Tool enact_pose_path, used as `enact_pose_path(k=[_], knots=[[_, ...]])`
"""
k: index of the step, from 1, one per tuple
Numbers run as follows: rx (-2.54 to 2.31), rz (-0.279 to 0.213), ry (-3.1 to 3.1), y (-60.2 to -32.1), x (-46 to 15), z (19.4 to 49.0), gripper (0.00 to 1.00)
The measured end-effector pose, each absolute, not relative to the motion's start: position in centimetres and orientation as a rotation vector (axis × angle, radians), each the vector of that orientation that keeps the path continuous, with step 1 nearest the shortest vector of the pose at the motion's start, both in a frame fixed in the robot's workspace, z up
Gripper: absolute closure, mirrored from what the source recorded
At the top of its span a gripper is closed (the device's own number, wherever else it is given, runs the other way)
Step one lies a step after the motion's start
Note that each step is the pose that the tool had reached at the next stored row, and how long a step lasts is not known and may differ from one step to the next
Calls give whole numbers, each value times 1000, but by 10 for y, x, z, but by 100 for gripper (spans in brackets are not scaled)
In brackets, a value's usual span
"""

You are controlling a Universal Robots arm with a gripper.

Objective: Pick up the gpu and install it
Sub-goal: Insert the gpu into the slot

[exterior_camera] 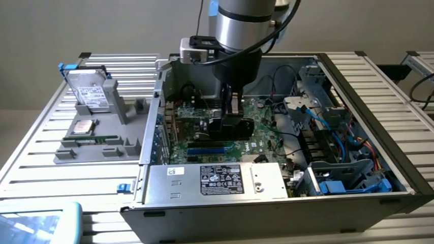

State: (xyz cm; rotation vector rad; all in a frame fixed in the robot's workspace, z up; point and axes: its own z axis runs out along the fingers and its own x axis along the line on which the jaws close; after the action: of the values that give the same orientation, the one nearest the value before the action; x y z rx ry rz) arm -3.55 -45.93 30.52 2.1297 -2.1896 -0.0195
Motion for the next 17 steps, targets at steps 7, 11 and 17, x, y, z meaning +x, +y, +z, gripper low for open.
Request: enact_pose_path(k=[7,11,17], knots=[[2130,-20,-2190,-459,-41,294,73],[2130,-20,-2190,-457,-43,291,73],[2126,-28,-2185,-457,-44,288,73]])
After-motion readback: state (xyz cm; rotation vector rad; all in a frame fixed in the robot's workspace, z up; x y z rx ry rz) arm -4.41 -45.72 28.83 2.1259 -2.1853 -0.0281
